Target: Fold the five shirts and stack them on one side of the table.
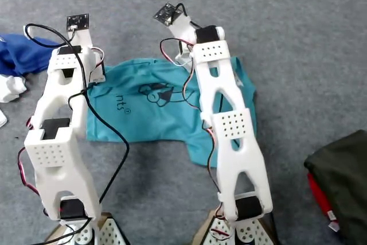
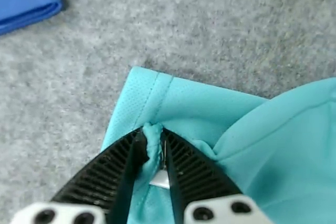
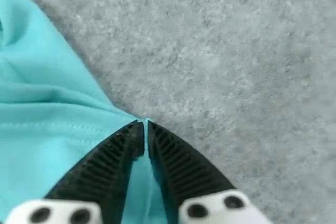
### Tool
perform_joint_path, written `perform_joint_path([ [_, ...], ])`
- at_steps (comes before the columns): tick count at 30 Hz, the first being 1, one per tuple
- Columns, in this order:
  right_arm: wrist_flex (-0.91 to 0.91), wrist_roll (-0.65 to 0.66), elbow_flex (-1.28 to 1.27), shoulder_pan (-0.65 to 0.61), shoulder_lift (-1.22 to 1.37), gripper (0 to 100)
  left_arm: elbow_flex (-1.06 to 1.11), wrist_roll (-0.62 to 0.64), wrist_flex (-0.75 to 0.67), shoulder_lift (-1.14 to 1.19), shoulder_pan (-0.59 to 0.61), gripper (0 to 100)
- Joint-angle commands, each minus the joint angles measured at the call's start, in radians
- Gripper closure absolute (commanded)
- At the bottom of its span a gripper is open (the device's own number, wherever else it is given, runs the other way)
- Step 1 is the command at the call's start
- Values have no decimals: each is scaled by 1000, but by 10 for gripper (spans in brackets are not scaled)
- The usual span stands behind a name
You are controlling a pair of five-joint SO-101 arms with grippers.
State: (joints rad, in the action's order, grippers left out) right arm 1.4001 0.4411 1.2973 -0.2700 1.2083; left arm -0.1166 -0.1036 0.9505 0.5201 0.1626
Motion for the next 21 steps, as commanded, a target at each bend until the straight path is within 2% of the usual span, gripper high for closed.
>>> perform_joint_path([
  [1, -9, -8, 145, -8, -25, 994, 2, 6, -11, -54, 3, 981],
  [11, 35, -8, 274, -8, -31, 994, 2, 6, -11, -54, 3, 981],
  [16, 143, -9, 374, -8, -71, 994, -2, 9, -11, -54, 3, 981],
  [21, 226, -31, 369, 16, -194, 994, -8, 12, -6, -67, -8, 981],
])
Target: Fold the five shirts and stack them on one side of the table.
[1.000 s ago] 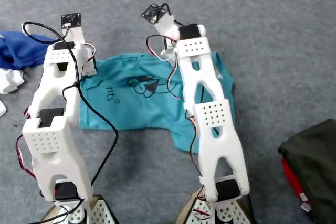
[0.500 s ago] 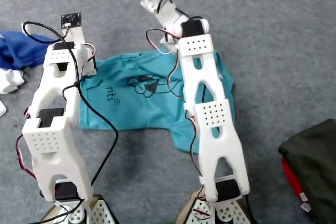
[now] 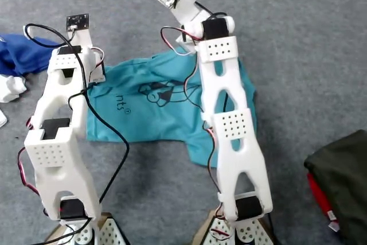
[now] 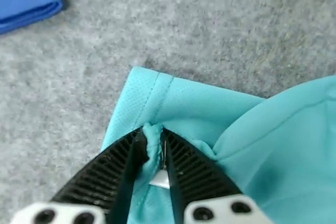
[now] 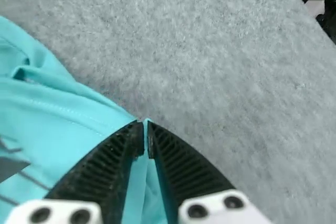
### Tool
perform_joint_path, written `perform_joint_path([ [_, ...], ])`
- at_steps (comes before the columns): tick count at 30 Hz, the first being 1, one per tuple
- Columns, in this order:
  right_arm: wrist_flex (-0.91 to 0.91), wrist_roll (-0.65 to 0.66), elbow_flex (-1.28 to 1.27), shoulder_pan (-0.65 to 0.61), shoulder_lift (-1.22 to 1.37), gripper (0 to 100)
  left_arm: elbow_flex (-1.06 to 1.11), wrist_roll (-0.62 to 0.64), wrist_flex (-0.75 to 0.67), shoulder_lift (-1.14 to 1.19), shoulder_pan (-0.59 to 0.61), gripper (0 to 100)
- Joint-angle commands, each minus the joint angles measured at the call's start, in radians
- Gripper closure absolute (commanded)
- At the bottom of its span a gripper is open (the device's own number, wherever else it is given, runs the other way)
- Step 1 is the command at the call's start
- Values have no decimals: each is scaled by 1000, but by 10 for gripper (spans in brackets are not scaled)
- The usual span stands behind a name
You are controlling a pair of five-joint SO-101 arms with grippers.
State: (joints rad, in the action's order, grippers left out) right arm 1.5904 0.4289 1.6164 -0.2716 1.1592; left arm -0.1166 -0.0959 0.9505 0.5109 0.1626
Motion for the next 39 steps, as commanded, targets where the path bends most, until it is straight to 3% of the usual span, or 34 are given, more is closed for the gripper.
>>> perform_joint_path([
  [1, 52, -18, 50, 27, -174, 994, -17, 5, -2, -61, -11, 981],
  [7, 190, 29, 45, 87, -352, 994, -117, 40, 75, -154, -26, 981],
  [15, 198, 120, -64, 189, -582, 994, -141, 32, 212, -295, -100, 981],
  [26, 190, 140, -797, 239, -1098, 994, 12, -23, 327, -509, -87, 981],
  [33, 6, 141, -1330, 260, -1314, 994, 296, -25, 180, -559, -143, 981],
  [39, -181, 187, -1837, 262, -1550, 994, 431, -52, 100, -555, -91, 981],
])
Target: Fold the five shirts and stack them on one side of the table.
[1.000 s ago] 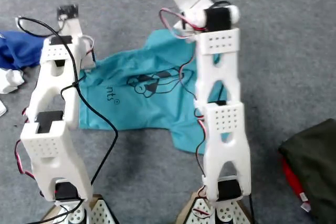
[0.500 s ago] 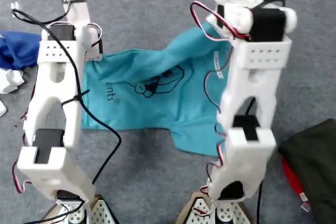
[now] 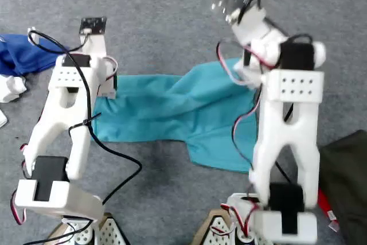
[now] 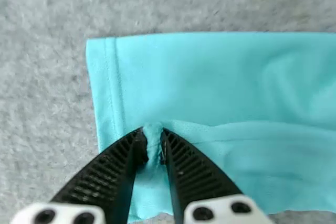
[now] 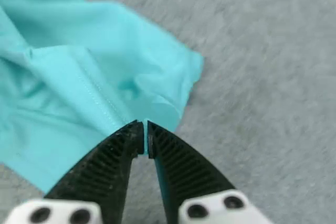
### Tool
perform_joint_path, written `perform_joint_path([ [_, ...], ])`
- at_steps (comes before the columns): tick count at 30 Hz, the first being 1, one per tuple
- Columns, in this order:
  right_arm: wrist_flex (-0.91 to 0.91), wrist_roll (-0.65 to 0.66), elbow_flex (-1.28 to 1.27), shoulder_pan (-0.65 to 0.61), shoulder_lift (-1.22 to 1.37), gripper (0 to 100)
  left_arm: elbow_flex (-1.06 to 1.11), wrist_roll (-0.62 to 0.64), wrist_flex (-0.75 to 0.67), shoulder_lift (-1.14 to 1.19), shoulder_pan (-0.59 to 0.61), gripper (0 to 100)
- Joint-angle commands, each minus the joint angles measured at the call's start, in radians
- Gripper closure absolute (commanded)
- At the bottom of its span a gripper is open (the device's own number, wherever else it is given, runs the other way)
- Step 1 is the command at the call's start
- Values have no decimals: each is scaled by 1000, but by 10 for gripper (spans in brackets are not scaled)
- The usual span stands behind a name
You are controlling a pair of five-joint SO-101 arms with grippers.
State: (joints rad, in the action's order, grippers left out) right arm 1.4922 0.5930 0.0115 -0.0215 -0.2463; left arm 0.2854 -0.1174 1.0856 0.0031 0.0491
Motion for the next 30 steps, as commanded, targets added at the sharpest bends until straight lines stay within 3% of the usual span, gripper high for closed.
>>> perform_joint_path([
  [1, -112, 25, -317, 12, -188, 994, 41, -43, -38, -47, 25, 981],
  [6, -256, 25, -680, 18, -354, 994, 87, -66, -38, -45, 23, 981],
  [11, -295, 64, -866, 64, -456, 994, 143, -66, -61, -44, 23, 981],
  [30, -198, 135, -992, 191, -679, 994, 322, -149, -89, -50, 23, 981],
])
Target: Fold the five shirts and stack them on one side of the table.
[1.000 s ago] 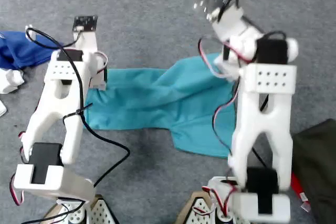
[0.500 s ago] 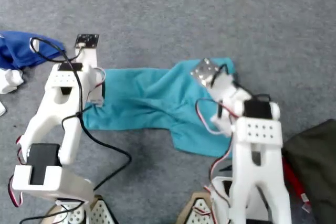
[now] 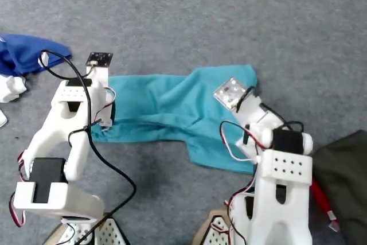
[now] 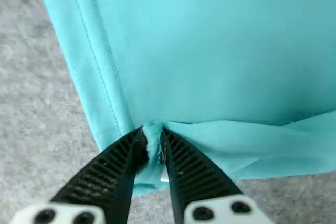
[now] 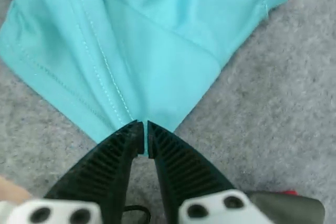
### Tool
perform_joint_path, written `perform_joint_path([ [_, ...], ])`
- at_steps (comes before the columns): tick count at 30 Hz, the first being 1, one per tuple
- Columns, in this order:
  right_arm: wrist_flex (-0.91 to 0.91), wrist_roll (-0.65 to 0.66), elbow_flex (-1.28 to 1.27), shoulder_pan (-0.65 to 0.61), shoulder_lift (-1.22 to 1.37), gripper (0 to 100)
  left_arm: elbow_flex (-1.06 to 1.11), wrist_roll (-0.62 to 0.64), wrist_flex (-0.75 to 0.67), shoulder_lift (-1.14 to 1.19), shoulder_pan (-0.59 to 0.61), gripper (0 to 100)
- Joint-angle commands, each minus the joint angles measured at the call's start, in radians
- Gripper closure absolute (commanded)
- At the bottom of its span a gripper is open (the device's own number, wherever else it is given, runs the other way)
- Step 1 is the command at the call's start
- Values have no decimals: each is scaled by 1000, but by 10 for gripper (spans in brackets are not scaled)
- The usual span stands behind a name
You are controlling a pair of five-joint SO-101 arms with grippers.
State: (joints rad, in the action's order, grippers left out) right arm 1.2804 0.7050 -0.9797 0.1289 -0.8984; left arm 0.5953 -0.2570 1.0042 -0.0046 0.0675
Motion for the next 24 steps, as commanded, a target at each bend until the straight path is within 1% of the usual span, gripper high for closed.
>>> perform_joint_path([
  [1, 29, 35, -1, 50, -30, 994, 17, -11, -8, -42, 9, 981],
  [5, 69, 48, -16, 47, -31, 994, 35, -11, -15, -44, 14, 981],
  [11, 68, 44, -68, 38, -33, 994, 69, -3, -48, -42, 12, 981],
  [18, 41, 51, -77, 31, -31, 987, 68, -5, -44, -42, 6, 979],
  [19, 46, 60, -74, 31, -31, 966, 68, -5, -43, -44, 6, 978],
  [21, 48, 78, -73, 31, -31, 886, 68, -5, -41, -44, 6, 971],
  [24, 81, 130, -53, 31, -33, 767, 64, -3, -40, -44, 14, 884],
])
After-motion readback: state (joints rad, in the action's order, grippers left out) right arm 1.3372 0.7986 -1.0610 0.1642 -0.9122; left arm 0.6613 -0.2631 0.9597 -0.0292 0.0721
